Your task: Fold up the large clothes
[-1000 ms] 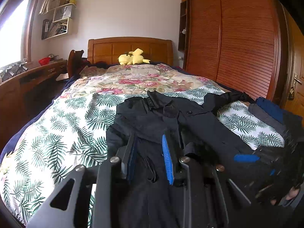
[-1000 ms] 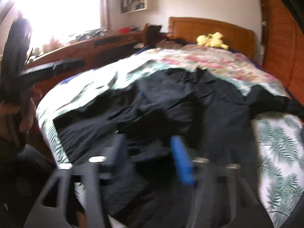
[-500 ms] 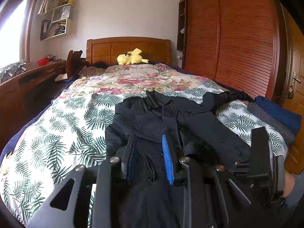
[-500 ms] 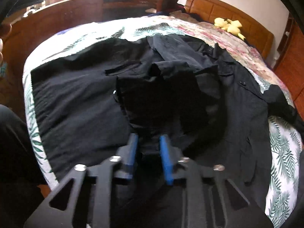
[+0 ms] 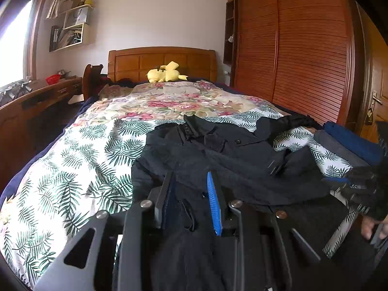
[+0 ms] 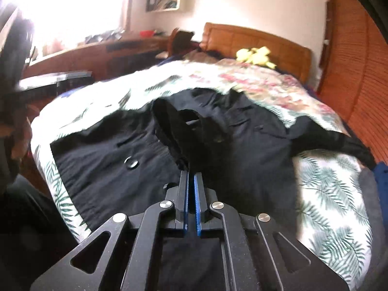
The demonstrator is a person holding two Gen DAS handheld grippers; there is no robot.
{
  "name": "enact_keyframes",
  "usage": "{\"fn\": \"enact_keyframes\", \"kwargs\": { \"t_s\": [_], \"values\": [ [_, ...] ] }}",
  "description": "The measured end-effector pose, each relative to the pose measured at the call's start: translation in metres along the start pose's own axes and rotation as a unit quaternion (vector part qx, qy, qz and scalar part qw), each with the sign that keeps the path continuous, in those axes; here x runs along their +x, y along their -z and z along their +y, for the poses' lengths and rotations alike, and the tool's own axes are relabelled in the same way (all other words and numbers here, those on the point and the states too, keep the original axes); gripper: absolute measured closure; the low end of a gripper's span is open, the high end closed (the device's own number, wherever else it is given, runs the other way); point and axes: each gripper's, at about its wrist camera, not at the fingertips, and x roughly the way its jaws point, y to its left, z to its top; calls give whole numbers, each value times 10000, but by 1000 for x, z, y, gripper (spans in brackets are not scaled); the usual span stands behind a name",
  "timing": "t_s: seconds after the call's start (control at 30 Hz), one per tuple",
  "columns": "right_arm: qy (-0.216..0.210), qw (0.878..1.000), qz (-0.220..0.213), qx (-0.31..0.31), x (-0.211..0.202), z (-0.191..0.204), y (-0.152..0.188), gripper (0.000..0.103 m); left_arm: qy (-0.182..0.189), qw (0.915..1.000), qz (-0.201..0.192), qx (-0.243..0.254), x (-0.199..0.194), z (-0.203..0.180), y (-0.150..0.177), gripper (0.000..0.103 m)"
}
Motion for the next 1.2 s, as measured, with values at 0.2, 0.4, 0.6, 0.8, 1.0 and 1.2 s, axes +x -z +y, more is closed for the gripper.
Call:
{"fn": "enact_keyframes", "kwargs": {
  "t_s": [0.2, 0.4, 0.6, 0.8, 1.0, 1.2],
  "values": [
    [421, 9967, -31, 700, -14, -43, 7, 102, 8, 10000, 22, -2, 0, -1, 0, 78],
    [695, 9895, 423, 1198, 2, -72, 36, 101, 46, 10000, 38, 13, 1, -2, 0, 78],
    [826, 9889, 361, 1182, 6, -85, 42, 61, 146, 9998, 30, 92, 6, -14, 1, 78],
    [521, 9938, 476, 865, 34, -92, 33, 52, 222, 9993, 95, 281, 19, -40, 1, 78],
    [294, 9909, 1136, 656, 85, -99, 46, 52, 255, 9986, 98, 447, 27, -64, 3, 78],
    [-77, 9877, 1236, 955, 98, -112, 64, 52, 214, 9982, 137, 550, 30, -86, 4, 78]
  ]
}}
